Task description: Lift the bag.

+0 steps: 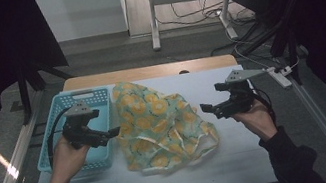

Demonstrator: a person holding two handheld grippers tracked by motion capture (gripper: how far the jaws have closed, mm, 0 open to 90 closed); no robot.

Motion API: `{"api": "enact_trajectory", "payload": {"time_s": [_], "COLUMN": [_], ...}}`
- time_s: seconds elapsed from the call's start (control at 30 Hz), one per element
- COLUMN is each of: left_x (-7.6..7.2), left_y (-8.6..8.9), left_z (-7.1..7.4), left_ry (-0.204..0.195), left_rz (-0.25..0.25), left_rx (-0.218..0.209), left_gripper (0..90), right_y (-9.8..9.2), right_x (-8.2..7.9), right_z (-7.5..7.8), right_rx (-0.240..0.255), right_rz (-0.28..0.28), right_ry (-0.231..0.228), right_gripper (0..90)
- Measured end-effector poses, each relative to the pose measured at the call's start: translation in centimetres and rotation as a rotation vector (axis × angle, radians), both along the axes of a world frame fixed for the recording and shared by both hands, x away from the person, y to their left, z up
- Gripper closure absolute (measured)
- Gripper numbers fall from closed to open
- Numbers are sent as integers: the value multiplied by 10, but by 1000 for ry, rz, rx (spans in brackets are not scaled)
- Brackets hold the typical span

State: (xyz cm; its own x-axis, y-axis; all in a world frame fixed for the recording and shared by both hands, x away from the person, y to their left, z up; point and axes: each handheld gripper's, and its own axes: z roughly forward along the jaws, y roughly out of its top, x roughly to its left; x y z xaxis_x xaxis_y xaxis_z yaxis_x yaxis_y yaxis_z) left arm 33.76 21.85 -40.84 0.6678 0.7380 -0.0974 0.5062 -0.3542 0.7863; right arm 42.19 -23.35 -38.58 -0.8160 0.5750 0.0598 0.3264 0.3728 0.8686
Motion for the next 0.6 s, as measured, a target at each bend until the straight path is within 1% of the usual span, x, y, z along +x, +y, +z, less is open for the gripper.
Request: {"api": "enact_trajectory", "payload": {"time_s": [0.07,0.17,0.3,0.37,0.53,0.6], "left_x": [-7,-17,-29,-36,-54,-60], "left_y": [3,6,10,11,12,12], "left_z": [-5,-12,-19,-22,-30,-33], "left_ry": [2,-1,-1,-3,-7,-7], "left_rz": [10,28,48,56,68,69], "left_rx": [0,11,6,4,1,-6], "left_gripper": [0,0,0,0,0,0], "right_y": [-2,-6,-10,-12,-23,-28], "right_x": [-6,-14,-24,-30,-45,-51], "right_z": [-5,-13,-23,-27,-36,-39], "right_rx": [-12,-25,-28,-26,-22,-23], "right_rz": [3,3,1,-3,-29,-43], "right_ry": [-6,-9,-3,-7,-11,-11], "right_gripper": [2,1,0,0,0,0]}}
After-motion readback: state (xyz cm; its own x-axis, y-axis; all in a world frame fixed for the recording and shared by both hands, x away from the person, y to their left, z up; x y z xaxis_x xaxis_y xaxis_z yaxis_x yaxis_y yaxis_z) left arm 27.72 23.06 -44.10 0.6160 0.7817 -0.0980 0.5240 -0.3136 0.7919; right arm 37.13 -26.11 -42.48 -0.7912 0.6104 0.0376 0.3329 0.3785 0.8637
